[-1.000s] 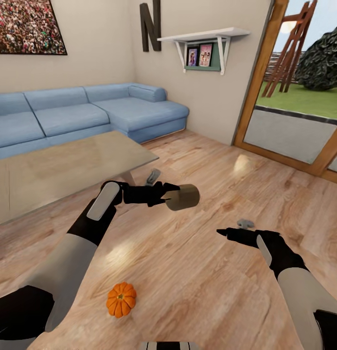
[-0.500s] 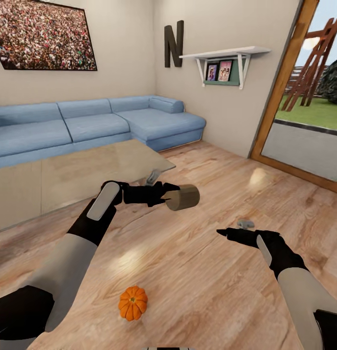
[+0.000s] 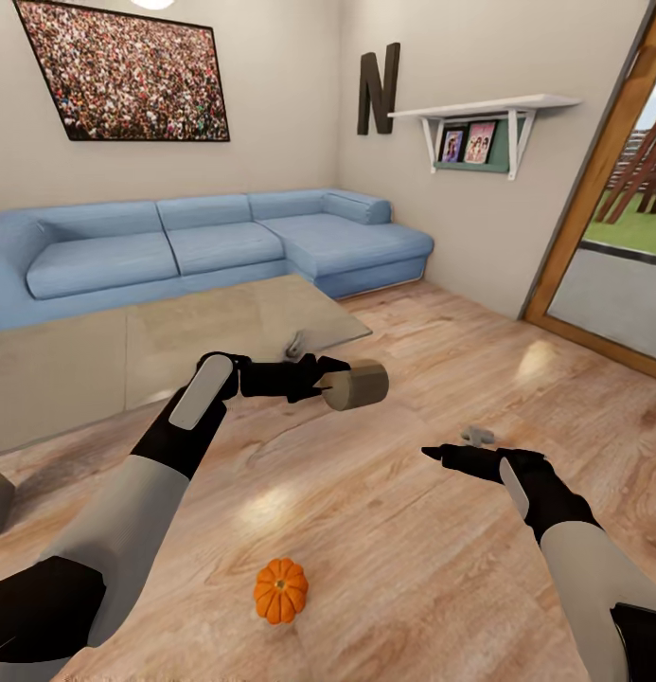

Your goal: Place each of the two pumpkins and all three candles from the living room inside a cabinet in the living room (use any cabinet), then make sure every cabinet is closed, and position the cauldron so it is next to a table in the living room.

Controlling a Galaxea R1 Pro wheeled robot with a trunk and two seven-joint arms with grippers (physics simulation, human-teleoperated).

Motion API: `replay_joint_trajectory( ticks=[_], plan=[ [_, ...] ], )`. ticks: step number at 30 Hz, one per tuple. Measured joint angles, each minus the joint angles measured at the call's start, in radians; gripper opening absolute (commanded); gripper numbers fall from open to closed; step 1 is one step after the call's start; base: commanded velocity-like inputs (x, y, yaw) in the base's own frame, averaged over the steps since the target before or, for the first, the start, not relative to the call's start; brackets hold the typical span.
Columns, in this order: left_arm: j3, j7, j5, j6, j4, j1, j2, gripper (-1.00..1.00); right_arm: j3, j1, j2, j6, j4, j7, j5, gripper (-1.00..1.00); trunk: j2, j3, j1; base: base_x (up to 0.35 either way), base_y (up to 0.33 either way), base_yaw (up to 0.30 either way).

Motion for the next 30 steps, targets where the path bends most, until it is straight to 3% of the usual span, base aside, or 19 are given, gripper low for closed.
replay_joint_trajectory(
  ticks=[30],
  plan=[
    [0.000,0.000,0.001,0.000,0.001,0.000,0.000,-1.00,0.001,0.000,0.001,0.000,0.003,-0.001,0.000,1.00,0.000,0.000,0.000,0.000,0.000,0.212]
  ],
)
